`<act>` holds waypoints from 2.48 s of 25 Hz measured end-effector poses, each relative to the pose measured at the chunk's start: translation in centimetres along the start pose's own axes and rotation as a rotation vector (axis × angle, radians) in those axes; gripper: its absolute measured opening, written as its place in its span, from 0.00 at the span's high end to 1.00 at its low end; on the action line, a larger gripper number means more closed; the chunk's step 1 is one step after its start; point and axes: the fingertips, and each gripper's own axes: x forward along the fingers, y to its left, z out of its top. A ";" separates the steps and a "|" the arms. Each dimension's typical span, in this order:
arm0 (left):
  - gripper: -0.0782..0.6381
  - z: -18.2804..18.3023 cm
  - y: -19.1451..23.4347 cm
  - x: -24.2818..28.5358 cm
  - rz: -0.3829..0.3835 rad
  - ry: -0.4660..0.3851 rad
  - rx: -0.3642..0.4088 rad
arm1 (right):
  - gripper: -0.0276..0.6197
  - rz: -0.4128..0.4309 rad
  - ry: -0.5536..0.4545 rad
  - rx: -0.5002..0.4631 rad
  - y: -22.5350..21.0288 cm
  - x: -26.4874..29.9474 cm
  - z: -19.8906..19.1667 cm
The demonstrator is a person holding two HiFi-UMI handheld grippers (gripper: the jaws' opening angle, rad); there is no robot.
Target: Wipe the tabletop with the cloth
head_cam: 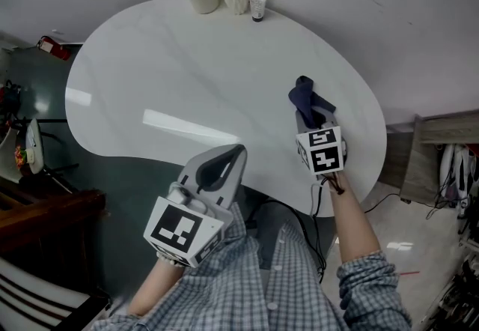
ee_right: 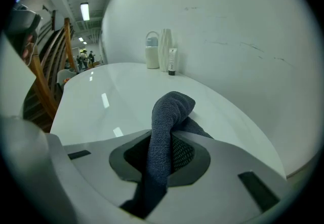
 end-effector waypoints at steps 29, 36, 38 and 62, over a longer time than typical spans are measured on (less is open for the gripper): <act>0.88 -0.5 5.8 -3.3 0.122 0.030 -0.061 | 0.88 0.170 -0.021 -0.113 8.3 7.6 9.0; 0.88 -0.4 6.3 -3.5 0.112 0.013 -0.074 | 0.88 0.099 -0.017 -0.048 4.8 10.1 11.3; 0.88 -0.6 6.5 -3.5 0.114 0.017 -0.077 | 0.88 0.070 -0.013 -0.020 3.5 10.8 11.8; 0.88 -0.5 8.1 -3.1 0.066 0.046 -0.087 | 0.88 -0.290 0.031 0.189 -12.6 10.3 10.4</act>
